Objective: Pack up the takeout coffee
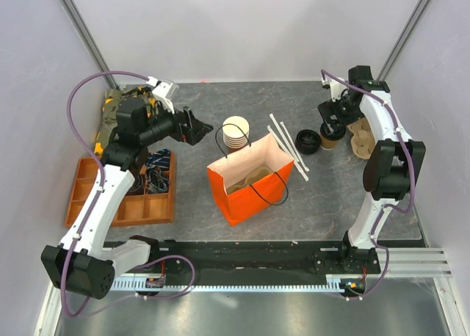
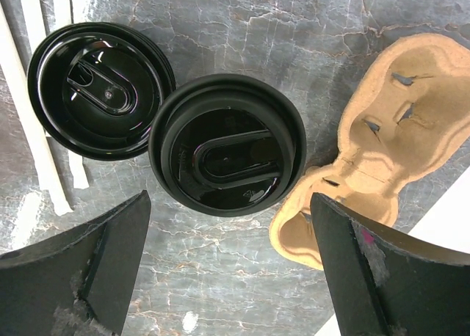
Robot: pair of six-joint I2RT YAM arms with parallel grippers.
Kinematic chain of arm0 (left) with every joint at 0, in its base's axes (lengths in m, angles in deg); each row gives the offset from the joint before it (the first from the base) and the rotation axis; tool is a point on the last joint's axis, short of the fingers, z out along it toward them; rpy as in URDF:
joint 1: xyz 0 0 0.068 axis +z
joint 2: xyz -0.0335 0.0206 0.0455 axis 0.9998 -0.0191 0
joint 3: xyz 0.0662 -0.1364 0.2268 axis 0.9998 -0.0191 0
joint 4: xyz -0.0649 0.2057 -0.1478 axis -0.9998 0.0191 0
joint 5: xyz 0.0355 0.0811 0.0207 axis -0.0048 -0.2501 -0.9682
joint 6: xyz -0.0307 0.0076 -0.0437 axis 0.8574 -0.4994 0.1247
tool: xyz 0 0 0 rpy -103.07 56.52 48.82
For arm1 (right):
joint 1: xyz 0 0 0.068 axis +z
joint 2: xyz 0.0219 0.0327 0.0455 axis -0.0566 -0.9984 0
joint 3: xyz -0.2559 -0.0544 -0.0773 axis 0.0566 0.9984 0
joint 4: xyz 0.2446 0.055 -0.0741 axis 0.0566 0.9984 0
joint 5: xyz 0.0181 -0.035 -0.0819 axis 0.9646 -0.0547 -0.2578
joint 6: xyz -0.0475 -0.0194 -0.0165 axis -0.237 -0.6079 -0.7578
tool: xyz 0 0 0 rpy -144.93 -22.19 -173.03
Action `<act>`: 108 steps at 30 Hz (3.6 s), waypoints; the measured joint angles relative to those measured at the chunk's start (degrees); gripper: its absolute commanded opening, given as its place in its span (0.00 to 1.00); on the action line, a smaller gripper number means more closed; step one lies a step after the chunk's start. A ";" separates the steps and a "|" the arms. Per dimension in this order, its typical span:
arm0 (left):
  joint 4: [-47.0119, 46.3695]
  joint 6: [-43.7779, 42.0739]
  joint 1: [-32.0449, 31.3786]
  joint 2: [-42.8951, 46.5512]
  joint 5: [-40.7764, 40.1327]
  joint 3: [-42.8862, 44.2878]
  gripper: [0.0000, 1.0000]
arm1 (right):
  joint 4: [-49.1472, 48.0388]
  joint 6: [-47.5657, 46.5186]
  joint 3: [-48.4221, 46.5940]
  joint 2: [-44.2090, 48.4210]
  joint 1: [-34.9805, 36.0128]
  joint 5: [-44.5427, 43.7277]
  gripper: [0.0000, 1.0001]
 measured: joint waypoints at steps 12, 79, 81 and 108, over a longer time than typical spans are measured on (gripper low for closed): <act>0.00 0.02 0.00 -1.07 0.79 0.20 0.99 | -3.08 1.57 1.92 -0.87 -0.11 0.63 0.94; -0.50 1.27 0.00 -4.94 3.82 2.01 0.98 | -10.80 4.96 8.76 2.25 -0.76 3.91 0.83; -0.48 1.38 0.00 -4.94 3.82 2.01 0.97 | -11.19 4.98 8.87 2.25 -0.76 3.91 0.81; -0.46 1.51 0.00 -4.94 5.29 2.12 0.96 | -12.11 4.87 13.00 7.06 -0.76 4.07 0.86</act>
